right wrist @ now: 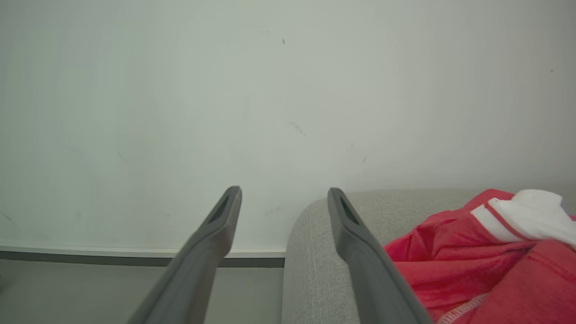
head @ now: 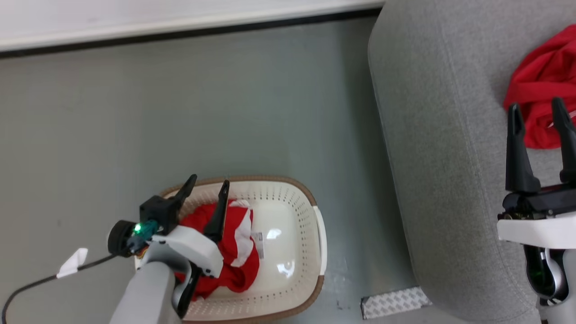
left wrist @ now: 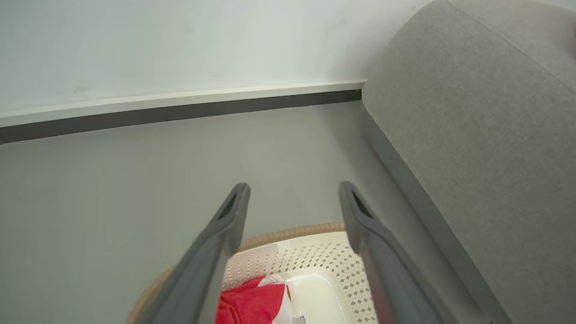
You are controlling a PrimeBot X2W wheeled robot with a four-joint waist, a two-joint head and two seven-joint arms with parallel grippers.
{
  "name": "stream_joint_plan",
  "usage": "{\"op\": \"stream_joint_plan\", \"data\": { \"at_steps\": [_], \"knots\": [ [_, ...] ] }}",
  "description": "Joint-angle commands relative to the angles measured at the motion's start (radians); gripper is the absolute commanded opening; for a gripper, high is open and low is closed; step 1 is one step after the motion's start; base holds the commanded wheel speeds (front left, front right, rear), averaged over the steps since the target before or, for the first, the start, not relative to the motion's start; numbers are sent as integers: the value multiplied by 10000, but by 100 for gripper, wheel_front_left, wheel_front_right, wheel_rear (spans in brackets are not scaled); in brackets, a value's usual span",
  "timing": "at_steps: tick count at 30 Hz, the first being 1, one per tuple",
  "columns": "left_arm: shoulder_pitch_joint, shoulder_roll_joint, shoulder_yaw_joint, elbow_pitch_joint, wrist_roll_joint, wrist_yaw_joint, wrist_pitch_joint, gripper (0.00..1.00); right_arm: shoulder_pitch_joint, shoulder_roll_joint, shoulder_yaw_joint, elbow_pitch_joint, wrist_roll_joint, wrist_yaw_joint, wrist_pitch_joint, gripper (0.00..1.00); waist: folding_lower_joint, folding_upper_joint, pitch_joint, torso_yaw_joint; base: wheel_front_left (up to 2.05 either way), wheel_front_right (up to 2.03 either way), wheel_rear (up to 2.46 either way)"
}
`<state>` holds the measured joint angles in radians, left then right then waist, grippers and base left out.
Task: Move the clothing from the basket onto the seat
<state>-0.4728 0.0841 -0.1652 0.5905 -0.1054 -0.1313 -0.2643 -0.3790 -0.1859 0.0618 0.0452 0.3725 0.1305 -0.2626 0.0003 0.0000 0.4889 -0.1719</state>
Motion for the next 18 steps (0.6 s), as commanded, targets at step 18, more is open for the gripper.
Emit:
{"op": "stream_joint_plan", "data": {
  "at_steps": [18],
  "knots": [
    [-3438, 464, -1573, 5405, -557, 15, 195, 100, -1399, 399, 76, -1124, 13, 6, -29, 100, -3, 0, 2924, -929, 0, 0, 0]
  ]
}}
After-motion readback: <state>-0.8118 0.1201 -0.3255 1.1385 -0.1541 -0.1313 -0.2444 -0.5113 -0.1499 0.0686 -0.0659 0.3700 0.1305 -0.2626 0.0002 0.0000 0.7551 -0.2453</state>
